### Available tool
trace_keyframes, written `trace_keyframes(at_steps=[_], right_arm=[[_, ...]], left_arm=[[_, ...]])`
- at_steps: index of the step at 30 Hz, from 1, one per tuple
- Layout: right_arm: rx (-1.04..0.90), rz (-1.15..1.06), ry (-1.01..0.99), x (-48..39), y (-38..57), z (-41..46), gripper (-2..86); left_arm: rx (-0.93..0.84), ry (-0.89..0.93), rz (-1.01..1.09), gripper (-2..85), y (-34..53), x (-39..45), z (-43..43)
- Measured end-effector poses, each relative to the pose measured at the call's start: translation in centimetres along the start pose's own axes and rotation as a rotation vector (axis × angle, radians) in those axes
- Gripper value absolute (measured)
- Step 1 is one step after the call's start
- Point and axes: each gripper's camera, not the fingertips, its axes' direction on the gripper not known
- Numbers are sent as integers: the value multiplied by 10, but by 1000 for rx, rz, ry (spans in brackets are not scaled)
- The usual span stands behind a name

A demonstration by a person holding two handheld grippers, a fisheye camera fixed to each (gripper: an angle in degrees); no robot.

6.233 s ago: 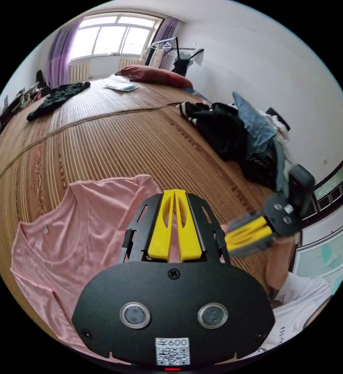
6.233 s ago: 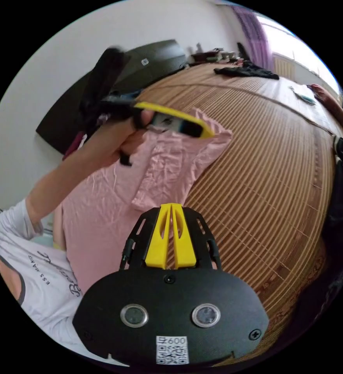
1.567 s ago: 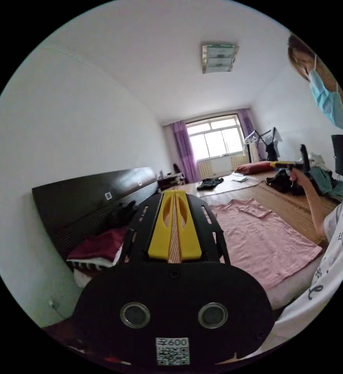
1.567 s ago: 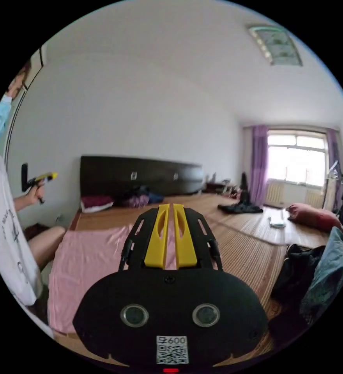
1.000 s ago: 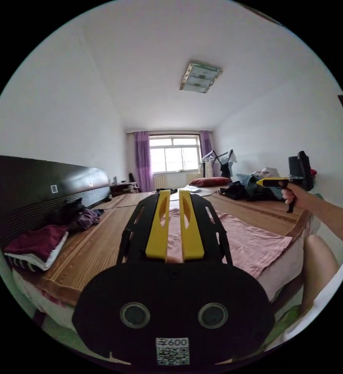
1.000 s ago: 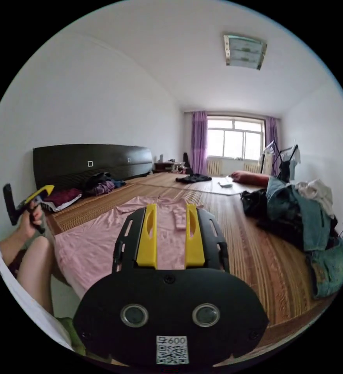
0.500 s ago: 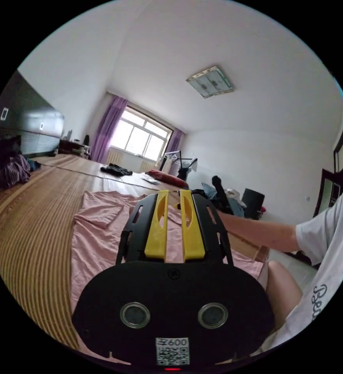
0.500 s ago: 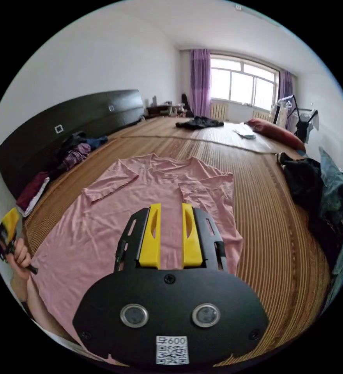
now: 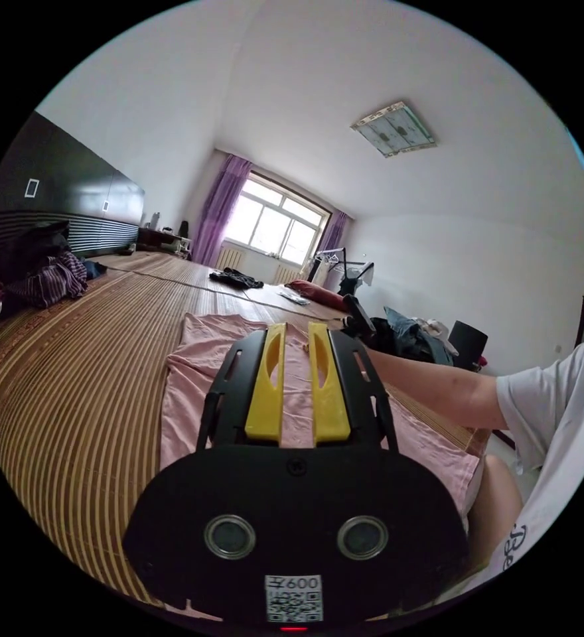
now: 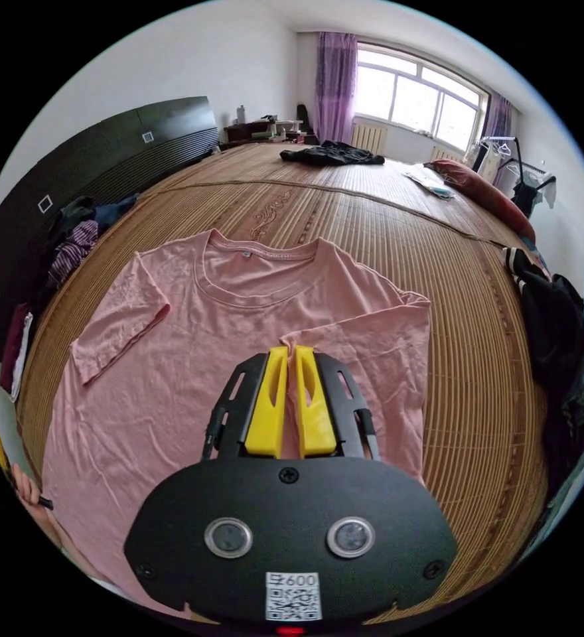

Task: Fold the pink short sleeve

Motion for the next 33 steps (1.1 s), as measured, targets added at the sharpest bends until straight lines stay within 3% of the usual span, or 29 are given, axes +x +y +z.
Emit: trace_keyframes(at_steps=[15, 21, 24, 29, 32, 33], right_arm=[[-25, 50, -33, 39, -61, 31, -2], [110, 13, -115, 63, -57, -12, 59], [129, 1, -63, 87, -43, -45, 41], [-1, -54, 147, 116, -17, -49, -5], [-107, -74, 132, 120, -11, -16, -8], [-59, -97, 145, 116, -9, -21, -8]], left_arm=[[-62, 16, -48, 34, -100, 20, -11], [-94, 64, -121, 46, -135, 19, -4], [-101, 79, -143, 48, -152, 21, 0], [-130, 101, -147, 48, -178, 34, 11], [-143, 90, -130, 46, -189, 44, 20], [-150, 87, -125, 45, -191, 46, 22]])
